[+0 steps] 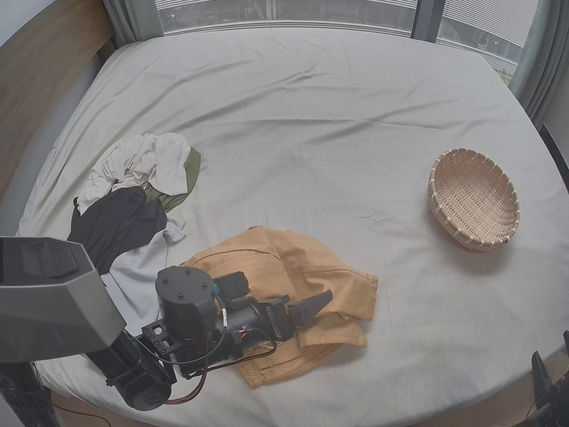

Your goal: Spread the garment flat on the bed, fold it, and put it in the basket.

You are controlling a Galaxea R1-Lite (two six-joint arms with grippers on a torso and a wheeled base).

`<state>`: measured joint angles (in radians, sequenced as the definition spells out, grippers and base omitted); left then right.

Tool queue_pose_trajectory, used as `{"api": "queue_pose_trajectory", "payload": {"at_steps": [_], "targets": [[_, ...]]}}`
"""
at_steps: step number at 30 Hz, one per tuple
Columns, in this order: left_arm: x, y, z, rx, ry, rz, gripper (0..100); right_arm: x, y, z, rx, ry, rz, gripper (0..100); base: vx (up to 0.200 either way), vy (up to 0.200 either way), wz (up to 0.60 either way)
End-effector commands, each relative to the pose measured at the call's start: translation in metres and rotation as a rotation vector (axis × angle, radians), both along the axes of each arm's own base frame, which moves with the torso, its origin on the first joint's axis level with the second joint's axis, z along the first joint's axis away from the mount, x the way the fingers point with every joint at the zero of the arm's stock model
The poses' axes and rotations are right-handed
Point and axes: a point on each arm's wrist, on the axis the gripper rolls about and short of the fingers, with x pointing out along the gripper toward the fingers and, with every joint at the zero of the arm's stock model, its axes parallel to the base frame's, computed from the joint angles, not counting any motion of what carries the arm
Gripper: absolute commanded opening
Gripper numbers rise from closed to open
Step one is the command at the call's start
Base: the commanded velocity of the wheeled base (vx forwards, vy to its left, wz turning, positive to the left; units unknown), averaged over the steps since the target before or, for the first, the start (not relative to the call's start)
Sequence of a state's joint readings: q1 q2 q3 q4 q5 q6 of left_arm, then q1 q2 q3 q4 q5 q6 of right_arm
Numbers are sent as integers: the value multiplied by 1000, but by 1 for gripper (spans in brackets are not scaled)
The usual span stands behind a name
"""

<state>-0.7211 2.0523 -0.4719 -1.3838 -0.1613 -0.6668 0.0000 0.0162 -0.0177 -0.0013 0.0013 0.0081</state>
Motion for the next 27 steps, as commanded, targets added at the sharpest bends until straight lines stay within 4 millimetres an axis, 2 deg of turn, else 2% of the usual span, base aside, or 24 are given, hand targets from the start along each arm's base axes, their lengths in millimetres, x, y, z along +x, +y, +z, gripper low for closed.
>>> {"api": "queue_pose_trajectory", "payload": {"at_steps": [1,5,7,10,11,12,15,21,27], "targets": [[-11,19,20,-38,-44,26,100,0,0,-5,0,1,0,100,0,0,0],[-17,46,43,-79,-90,85,100,0,0,-5,-2,1,0,100,0,0,0],[-17,56,47,-83,-98,116,100,0,0,-5,-2,1,0,100,0,0,0],[-20,84,50,-77,-100,186,100,0,0,-5,0,1,0,100,0,0,0],[-20,84,50,-77,-100,186,100,0,0,-5,0,1,0,100,0,0,0],[-21,95,48,-70,-90,211,100,0,0,-5,-2,1,0,100,0,0,0],[-22,111,44,-57,-73,263,100,0,0,-5,-2,1,0,100,0,0,0],[-26,132,45,-65,-77,302,100,0,0,-5,0,1,0,100,0,0,0],[-37,145,31,-27,2,328,100,0,0,-5,0,1,0,100,0,0,0]]}}
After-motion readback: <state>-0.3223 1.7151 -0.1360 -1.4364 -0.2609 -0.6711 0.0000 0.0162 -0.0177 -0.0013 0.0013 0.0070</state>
